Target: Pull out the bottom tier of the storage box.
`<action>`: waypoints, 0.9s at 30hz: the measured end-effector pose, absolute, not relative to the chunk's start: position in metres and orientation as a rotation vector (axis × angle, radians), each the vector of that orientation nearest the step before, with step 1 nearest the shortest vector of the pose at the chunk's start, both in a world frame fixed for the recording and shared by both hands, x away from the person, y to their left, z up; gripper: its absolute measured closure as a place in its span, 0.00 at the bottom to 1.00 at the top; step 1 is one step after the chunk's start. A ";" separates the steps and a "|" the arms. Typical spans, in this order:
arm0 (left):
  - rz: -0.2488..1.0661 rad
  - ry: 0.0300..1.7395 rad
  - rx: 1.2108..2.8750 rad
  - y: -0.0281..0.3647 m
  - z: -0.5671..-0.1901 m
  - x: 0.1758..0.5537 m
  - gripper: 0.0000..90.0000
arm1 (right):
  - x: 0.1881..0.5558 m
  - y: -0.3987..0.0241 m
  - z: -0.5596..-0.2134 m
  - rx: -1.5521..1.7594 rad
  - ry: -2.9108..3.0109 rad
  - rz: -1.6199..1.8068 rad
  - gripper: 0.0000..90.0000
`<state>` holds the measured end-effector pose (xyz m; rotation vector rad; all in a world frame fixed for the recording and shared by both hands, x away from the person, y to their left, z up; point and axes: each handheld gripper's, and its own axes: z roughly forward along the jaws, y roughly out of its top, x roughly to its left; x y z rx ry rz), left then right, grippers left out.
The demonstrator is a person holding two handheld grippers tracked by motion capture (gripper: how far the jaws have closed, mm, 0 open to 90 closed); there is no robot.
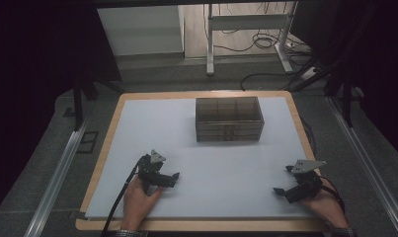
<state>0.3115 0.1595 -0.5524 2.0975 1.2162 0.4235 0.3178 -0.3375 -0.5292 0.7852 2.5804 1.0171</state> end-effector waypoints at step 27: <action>0.425 1.214 2.098 0.160 -0.552 0.312 0.00 | 0.318 -0.324 -0.508 0.709 2.577 0.974 0.21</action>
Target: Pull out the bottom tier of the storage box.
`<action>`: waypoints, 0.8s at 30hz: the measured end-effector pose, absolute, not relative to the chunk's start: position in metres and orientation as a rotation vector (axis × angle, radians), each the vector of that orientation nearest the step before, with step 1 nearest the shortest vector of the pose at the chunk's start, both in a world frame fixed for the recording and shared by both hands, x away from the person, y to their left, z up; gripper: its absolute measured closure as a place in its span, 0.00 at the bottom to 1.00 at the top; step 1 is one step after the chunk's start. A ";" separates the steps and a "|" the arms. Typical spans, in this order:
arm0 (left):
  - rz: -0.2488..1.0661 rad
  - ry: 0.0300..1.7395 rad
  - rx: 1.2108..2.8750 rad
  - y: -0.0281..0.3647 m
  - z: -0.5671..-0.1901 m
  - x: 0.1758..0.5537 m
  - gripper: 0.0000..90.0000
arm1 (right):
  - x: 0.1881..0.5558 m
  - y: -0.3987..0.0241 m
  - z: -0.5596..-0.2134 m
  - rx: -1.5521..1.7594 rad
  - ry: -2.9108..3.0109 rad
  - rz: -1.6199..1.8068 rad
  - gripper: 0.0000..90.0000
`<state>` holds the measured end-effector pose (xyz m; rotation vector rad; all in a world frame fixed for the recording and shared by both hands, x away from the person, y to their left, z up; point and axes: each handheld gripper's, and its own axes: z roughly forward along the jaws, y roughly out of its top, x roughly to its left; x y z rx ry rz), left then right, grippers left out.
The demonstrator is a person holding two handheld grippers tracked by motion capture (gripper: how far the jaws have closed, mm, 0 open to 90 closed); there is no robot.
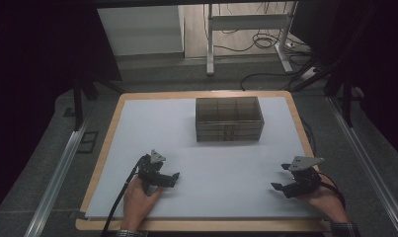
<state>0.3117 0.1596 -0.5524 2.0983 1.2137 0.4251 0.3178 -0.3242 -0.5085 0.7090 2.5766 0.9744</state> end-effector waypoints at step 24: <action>0.424 1.217 2.096 0.159 -0.552 0.312 0.00 | 0.326 -0.302 -0.505 0.600 2.504 0.895 0.30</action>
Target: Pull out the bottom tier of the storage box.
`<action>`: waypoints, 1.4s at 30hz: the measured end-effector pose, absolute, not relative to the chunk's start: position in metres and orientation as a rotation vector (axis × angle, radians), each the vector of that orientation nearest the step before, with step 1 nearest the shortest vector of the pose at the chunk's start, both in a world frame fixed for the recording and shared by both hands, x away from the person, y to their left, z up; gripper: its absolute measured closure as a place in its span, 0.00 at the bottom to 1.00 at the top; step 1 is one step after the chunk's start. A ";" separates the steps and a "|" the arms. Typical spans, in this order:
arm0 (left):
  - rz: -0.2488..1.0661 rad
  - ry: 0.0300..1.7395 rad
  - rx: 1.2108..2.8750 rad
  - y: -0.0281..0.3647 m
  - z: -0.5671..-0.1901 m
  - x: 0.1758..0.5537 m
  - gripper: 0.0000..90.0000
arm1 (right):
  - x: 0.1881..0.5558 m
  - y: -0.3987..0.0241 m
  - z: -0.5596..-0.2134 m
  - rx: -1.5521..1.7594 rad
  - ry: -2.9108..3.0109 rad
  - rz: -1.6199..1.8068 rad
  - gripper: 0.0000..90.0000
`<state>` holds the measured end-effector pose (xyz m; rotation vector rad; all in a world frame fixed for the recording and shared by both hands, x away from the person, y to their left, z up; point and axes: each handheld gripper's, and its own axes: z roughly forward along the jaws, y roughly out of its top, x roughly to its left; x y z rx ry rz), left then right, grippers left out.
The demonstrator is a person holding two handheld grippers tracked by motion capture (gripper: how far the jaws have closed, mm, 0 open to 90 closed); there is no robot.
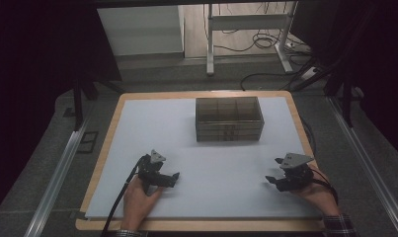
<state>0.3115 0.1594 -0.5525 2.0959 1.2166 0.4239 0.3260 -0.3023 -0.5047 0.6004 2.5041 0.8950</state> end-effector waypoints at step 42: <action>0.424 1.216 2.097 0.159 -0.552 0.311 0.00 | 0.345 -0.244 -0.515 0.307 2.346 0.704 0.58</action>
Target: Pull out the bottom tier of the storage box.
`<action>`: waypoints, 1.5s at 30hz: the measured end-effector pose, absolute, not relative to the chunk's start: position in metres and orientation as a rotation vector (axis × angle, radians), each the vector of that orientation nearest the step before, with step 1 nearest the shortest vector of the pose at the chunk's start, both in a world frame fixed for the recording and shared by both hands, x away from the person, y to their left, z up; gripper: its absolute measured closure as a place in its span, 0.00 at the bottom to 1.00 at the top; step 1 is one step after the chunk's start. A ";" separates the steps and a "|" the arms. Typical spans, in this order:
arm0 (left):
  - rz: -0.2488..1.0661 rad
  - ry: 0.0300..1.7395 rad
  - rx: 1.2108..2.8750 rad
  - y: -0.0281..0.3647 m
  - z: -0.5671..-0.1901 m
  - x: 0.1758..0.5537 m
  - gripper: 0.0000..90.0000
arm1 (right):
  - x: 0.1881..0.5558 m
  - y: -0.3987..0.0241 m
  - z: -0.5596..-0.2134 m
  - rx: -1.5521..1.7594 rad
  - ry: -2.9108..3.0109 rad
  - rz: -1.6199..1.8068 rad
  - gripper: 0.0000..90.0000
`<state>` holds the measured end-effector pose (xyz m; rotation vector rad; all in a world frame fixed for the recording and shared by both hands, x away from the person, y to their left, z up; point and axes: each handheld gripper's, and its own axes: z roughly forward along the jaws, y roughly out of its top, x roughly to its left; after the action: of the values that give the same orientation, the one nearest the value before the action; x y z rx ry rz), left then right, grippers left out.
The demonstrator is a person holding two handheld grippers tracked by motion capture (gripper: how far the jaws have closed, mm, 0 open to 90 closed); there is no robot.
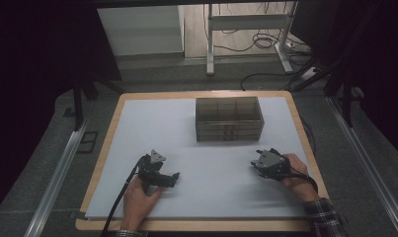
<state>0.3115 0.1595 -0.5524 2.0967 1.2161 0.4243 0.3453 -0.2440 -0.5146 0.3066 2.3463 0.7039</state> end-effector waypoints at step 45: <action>0.425 1.214 2.098 0.160 -0.552 0.312 0.00 | 0.368 -0.161 -0.550 -0.149 2.039 0.238 0.69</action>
<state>0.3116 0.1596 -0.5524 2.0976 1.2139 0.4253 0.3676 -0.1606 -0.5500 -0.1487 2.0389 0.2376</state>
